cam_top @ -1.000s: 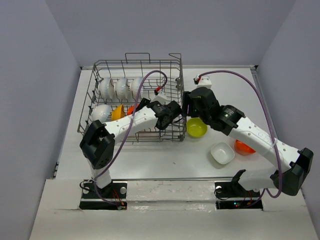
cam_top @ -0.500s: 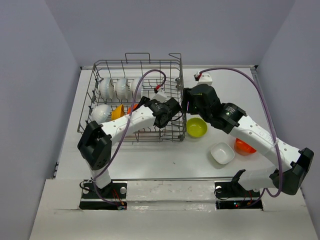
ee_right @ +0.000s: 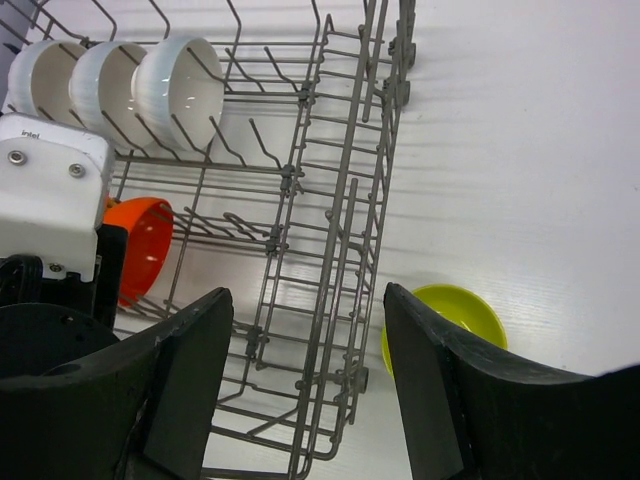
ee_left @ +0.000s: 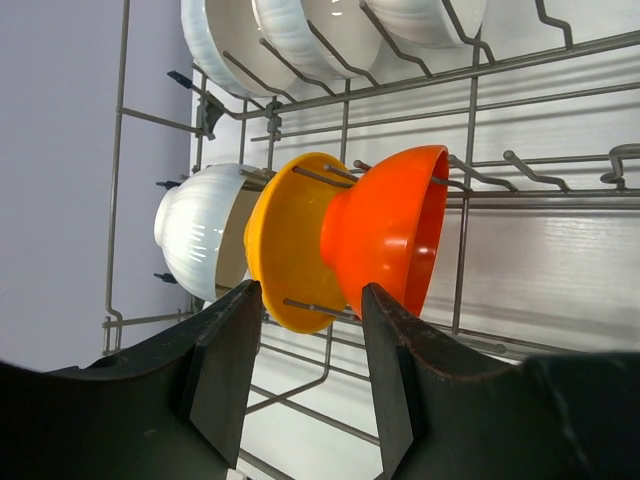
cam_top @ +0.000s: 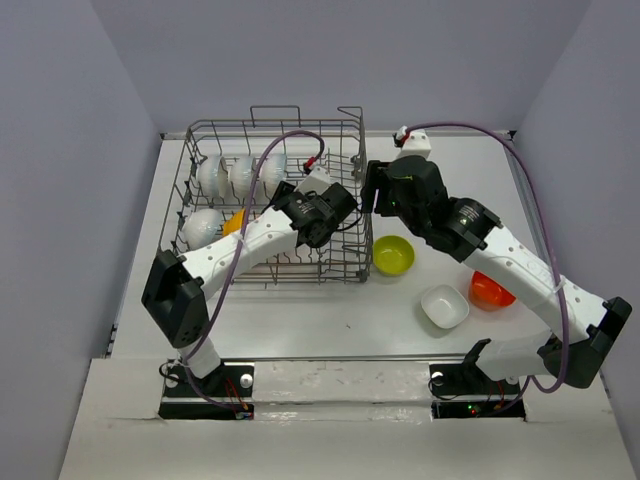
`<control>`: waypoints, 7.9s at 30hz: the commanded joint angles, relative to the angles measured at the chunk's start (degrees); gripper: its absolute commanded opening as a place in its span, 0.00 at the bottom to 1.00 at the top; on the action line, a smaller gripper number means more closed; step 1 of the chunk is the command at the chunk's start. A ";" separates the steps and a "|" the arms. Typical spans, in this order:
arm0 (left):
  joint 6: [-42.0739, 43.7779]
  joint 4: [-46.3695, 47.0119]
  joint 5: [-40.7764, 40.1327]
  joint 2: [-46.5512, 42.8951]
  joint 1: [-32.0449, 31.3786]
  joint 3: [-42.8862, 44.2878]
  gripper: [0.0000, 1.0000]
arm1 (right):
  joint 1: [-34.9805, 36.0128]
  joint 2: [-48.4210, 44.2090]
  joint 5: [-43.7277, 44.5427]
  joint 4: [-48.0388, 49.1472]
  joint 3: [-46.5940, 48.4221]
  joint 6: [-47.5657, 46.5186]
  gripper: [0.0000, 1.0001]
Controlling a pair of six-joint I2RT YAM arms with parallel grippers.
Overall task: Load the bowls into the dish rack
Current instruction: Insert the bowl into the dish rack, then pick up the bowl from the center of the board, then pass from the right arm to the left
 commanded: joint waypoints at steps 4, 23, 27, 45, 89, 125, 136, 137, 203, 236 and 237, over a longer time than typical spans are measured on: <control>3.79 4.74 3.40 -7.15 1.28 4.10 0.56 | 0.28 -4.18 6.64 0.51 2.91 -0.65 0.68; 6.87 29.42 18.60 -15.23 2.78 4.73 0.57 | -7.88 -14.47 21.86 -3.88 -9.21 0.67 0.74; 8.10 32.86 22.37 -16.20 2.87 3.93 0.57 | -17.63 -13.67 12.47 -4.24 -14.65 2.16 0.74; 9.24 39.90 32.84 -21.92 7.79 -3.54 0.57 | -26.88 -10.86 -6.44 0.51 -25.64 5.15 0.73; 8.80 40.78 34.60 -20.42 7.70 -5.74 0.58 | -31.98 -5.86 -25.25 11.32 -35.94 6.21 0.66; 7.83 35.95 36.45 -20.51 5.86 -3.10 0.57 | -31.98 5.31 -31.85 21.95 -36.99 7.88 0.50; 7.92 33.84 35.13 -20.86 3.92 -2.84 0.57 | -31.98 9.53 -30.88 22.57 -32.60 7.44 0.49; 8.01 33.66 35.04 -20.86 3.83 -2.83 0.57 | -31.98 9.88 -30.88 22.57 -32.33 7.44 0.49; 19.34 24.34 33.01 -16.64 -9.08 12.89 0.67 | -31.98 -6.38 -20.42 0.61 -13.37 2.26 0.01; 46.85 26.01 25.12 -13.66 -21.74 8.86 0.70 | -11.07 17.00 -17.44 -30.96 42.46 -1.53 0.01; 47.21 26.19 24.50 -13.39 -21.74 8.85 0.70 | -11.06 17.00 -17.35 -30.96 42.38 -1.53 0.01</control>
